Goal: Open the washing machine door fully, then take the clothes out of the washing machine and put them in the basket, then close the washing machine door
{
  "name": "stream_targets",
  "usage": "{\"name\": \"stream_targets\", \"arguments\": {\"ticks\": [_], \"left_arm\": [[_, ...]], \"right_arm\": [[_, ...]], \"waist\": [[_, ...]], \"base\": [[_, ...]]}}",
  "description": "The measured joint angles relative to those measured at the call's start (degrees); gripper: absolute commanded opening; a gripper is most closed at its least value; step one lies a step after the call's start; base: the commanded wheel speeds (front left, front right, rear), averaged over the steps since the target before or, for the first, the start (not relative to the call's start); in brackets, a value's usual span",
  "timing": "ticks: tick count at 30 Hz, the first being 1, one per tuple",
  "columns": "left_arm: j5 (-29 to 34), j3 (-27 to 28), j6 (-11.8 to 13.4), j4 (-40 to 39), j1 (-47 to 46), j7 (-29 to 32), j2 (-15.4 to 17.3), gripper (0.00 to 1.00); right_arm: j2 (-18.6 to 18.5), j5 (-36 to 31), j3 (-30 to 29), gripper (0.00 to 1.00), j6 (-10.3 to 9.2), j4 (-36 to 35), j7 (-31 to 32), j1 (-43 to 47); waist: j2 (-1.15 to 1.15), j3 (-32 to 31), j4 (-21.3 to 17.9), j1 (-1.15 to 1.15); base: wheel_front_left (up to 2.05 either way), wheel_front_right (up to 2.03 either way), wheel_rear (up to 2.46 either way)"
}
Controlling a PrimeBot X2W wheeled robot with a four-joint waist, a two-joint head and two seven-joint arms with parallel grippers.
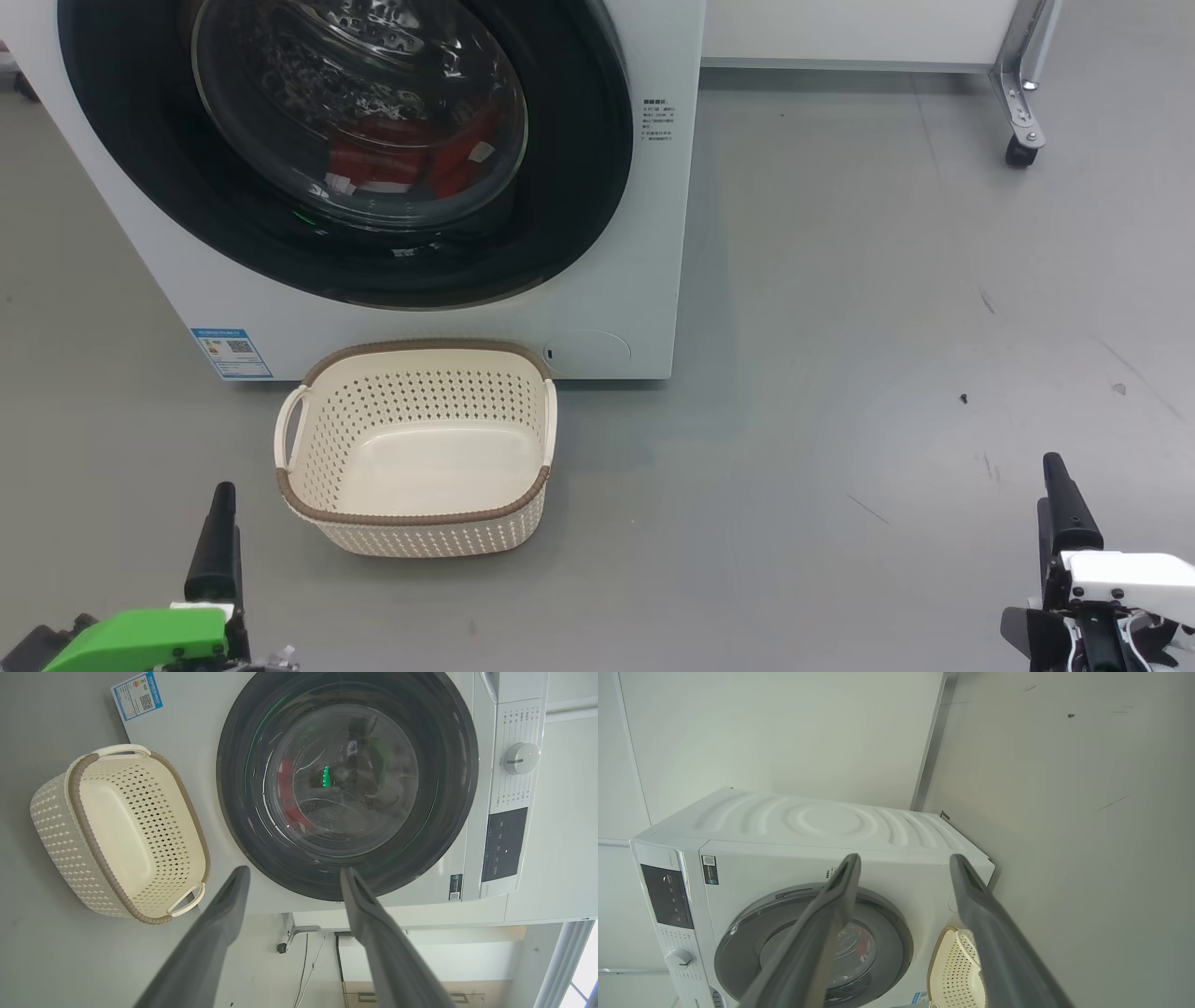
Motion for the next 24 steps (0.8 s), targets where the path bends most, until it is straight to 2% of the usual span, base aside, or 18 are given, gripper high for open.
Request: {"name": "stream_targets", "arguments": {"ticks": [10,24], "left_arm": [[3.31,0.26,0.0,-2.37,-0.36,-1.74,0.05,1.0],[12.74,-0.25,0.0,-6.62,-1.59,-4.33,0.14,1.0]], "right_arm": [[-0.19,-5.73,0.11,1.0,0.01,-2.55,-1.74,-0.2],[-1.36,-17.88,1.32,1.0,0.02,-6.8,-4.54,-0.8]], "waist": [[0.0,-0.05,-0.01,0.0],[0.0,0.1,0.14,0.0]], "base": [[0.0,0.0,0.0],[0.0,0.0,0.0]]}}
